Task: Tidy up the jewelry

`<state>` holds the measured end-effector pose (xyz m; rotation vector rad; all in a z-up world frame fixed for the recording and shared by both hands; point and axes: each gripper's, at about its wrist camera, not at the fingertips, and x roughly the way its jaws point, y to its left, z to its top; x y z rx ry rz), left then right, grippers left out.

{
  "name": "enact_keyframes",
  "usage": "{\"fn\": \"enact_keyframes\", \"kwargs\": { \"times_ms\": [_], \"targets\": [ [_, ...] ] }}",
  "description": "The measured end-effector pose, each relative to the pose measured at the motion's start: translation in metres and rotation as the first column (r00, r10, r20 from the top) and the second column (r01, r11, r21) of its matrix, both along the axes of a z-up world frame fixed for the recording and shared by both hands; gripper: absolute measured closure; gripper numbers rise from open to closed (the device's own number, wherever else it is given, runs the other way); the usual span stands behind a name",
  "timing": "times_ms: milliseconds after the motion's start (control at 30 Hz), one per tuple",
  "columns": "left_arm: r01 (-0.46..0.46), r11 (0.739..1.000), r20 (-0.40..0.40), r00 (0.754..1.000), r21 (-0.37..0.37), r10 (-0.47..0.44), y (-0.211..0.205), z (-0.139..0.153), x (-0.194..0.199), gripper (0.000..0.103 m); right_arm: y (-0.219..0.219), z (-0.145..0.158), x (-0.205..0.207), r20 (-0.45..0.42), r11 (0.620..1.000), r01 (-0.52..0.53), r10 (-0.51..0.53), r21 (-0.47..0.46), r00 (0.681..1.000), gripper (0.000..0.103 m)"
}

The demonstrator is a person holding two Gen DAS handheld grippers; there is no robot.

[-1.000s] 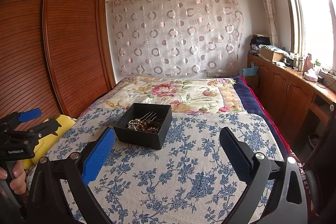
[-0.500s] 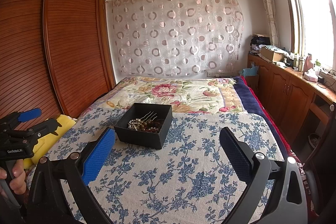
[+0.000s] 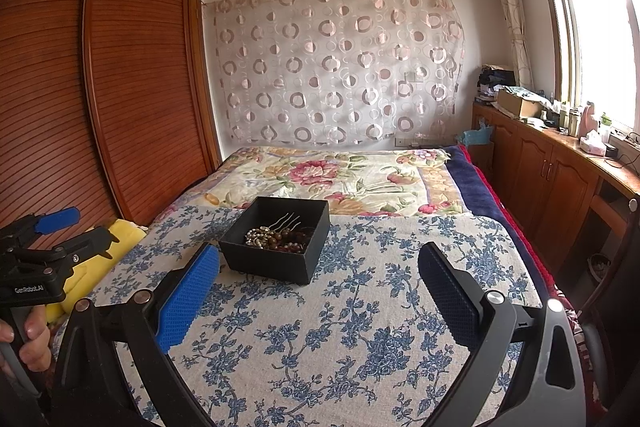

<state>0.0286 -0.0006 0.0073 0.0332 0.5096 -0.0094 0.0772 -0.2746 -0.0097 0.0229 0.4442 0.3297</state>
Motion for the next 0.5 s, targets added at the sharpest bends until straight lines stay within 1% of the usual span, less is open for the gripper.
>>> {"fn": "enact_keyframes", "kwargs": {
  "times_ms": [500],
  "targets": [
    [0.002, 1.0, -0.001, 1.0, -0.005, -0.002, -0.0013, 0.0017, -0.0008, 0.008, -0.0002, -0.0005, -0.0001, 0.001, 1.0, 0.0, 0.0, 0.0, 1.0, 0.003]
  ]
}}
